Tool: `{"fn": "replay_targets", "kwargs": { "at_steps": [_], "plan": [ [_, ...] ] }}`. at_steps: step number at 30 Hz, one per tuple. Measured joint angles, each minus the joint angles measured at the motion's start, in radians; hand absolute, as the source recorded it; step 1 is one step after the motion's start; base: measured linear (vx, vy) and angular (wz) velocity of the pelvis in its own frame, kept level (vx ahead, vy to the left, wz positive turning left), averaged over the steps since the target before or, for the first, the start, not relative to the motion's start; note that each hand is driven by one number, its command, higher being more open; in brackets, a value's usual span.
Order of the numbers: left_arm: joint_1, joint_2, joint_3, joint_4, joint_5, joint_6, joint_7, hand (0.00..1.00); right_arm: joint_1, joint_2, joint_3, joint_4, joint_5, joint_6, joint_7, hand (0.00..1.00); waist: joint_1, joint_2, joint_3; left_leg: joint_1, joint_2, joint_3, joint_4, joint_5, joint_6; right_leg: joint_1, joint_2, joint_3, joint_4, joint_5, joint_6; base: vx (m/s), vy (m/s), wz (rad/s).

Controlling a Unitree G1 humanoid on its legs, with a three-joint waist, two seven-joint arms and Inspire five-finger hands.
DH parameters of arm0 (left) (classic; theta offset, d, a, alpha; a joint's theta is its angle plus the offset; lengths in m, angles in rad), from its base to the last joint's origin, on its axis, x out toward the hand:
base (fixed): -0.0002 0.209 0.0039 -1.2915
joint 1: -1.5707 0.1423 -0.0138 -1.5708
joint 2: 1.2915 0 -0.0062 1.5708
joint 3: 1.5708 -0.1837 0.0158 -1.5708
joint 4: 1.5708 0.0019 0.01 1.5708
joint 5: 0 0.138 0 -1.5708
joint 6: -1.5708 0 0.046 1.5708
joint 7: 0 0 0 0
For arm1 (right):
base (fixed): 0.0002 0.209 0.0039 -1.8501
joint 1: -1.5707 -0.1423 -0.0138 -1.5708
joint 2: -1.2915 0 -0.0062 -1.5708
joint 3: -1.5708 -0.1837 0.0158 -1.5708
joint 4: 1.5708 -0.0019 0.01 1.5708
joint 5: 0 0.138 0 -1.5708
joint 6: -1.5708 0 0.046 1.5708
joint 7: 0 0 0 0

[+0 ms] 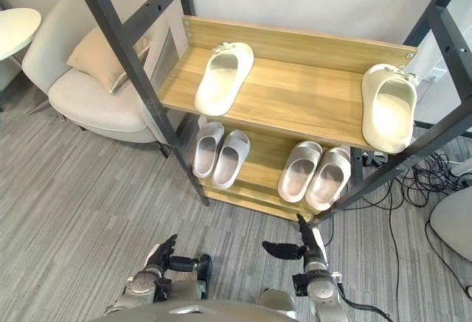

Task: Organize the slippers on the shoe rack

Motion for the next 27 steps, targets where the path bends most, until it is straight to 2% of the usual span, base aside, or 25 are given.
{"fn": "replay_targets", "kwargs": {
  "at_steps": [4,7,10,11,14,16,20,27],
  "plan": [
    [-0.004,0.003,-0.065,-0.004,0.015,0.000,-0.002,1.00,-0.001,0.015,-0.030,0.093,0.002,0.024,0.001,1.00,-0.016,0.012,-0.011,0.016,-0.002,0.003,-0.009,0.002,0.000,0.014,0.003,0.003,-0.013,0.005,0.001,-0.01,-0.001,-0.02],
    [0.009,0.018,-0.194,-0.079,0.016,0.000,-0.007,1.00,0.008,0.022,-0.067,0.115,0.026,0.032,-0.001,1.00,-0.022,0.022,-0.018,0.015,-0.002,0.006,-0.009,0.002,0.000,0.018,0.007,0.008,-0.029,0.015,0.002,-0.01,0.002,-0.04],
    [0.044,0.060,-0.350,-0.283,0.026,-0.002,-0.041,1.00,0.014,0.026,-0.079,0.125,0.040,0.033,-0.002,1.00,-0.024,0.024,-0.020,0.018,-0.006,-0.010,-0.009,0.002,0.000,0.035,0.007,-0.010,-0.041,0.015,0.002,0.00,-0.006,0.16],
    [0.061,0.074,-0.414,-0.403,0.033,-0.006,-0.058,1.00,0.013,0.026,-0.087,0.126,0.041,0.032,-0.002,1.00,-0.023,0.030,-0.024,0.016,-0.011,-0.016,-0.009,0.002,0.000,0.038,0.007,-0.016,-0.045,0.015,0.002,0.00,-0.002,0.12],
    [0.074,0.087,-0.483,-0.547,0.032,-0.039,-0.106,1.00,0.014,0.027,-0.111,0.130,0.042,0.027,-0.002,1.00,-0.028,0.044,-0.033,0.015,-0.016,-0.032,-0.010,0.002,0.000,0.053,0.008,-0.034,-0.060,0.015,0.002,0.01,-0.006,0.17],
    [0.073,0.095,-0.511,-0.639,0.029,-0.046,-0.123,1.00,0.008,0.025,-0.117,0.132,0.043,0.026,-0.002,1.00,-0.029,0.056,-0.041,0.012,-0.015,-0.034,-0.010,0.000,-0.001,0.053,0.010,-0.037,-0.066,0.014,0.001,0.01,-0.004,0.03],
    [0.050,0.127,-0.542,-0.797,-0.017,-0.055,-0.122,1.00,0.003,0.024,-0.117,0.131,0.045,0.025,-0.003,1.00,-0.036,0.063,-0.046,0.014,-0.015,-0.043,-0.010,-0.003,-0.001,0.069,0.014,-0.048,-0.083,0.014,-0.001,0.02,-0.016,0.06],
    [0.000,0.157,-0.496,-1.035,-0.087,-0.073,-0.055,1.00,0.002,0.022,-0.115,0.129,0.056,0.019,-0.009,1.00,-0.037,0.064,-0.047,0.013,-0.016,-0.044,-0.010,-0.009,-0.001,0.077,0.017,-0.051,-0.102,0.015,-0.002,0.01,-0.003,0.00]
  ]
}}
